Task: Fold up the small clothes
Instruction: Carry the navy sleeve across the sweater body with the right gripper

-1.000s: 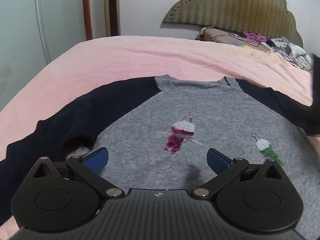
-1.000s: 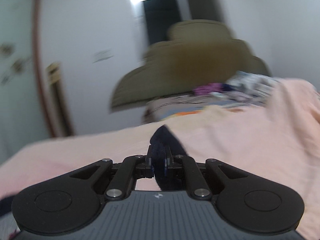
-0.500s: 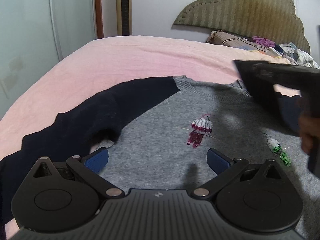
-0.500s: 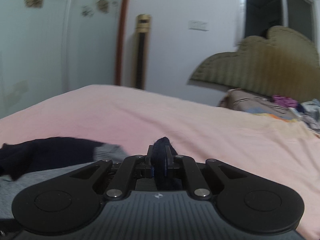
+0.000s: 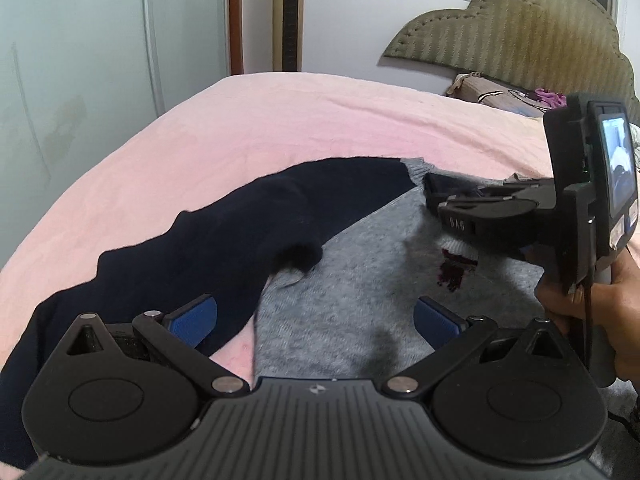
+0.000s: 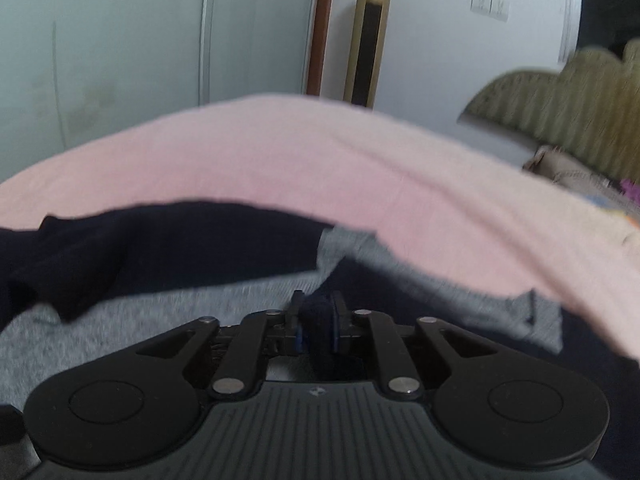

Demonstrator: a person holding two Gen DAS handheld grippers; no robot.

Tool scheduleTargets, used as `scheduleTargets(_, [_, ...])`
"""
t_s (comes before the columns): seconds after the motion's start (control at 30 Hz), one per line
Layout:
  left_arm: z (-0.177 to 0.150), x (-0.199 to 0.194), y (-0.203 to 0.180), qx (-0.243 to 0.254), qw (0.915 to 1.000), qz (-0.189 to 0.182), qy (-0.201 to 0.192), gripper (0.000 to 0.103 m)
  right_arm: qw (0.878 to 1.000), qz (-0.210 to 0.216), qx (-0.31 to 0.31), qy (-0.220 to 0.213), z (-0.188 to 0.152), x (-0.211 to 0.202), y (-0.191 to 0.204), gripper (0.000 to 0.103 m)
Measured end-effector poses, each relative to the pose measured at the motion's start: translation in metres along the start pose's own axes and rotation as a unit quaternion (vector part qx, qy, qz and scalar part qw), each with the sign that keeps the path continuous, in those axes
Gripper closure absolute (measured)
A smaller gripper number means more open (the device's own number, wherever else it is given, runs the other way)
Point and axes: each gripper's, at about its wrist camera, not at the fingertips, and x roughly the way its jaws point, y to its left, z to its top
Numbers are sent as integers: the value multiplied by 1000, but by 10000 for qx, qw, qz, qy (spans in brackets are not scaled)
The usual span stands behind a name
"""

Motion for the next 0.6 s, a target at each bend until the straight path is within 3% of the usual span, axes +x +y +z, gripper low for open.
scheduleTargets(0.07, [-2, -3, 2, 40, 10000, 50, -17, 0, 9997, 161, 167, -29, -2, -5, -3, 62])
scheduleTargets(0.13, [-4, -5, 3, 49, 9999, 123, -22, 0, 9982, 395, 415, -167, -5, -16, -6, 27])
scheduleTargets(0.2, [-4, -6, 7, -12, 9999, 156, -6, 0, 9952, 707, 640, -201, -7, -22, -10, 27])
scheduleTargets(0.3, [-5, -9, 12, -96, 9997, 222, 6, 0, 9923, 940, 798, 148, -7, -15, -11, 27])
scheduleTargets(0.5, [-15, -25, 32, -352, 9988, 350, 53, 0, 9928, 941, 736, 121, -7, -20, -3, 26])
scheduleTargets(0.6, [-25, -39, 50, -550, 9977, 362, 170, 0, 9957, 733, 545, 135, -6, -22, 5, 26])
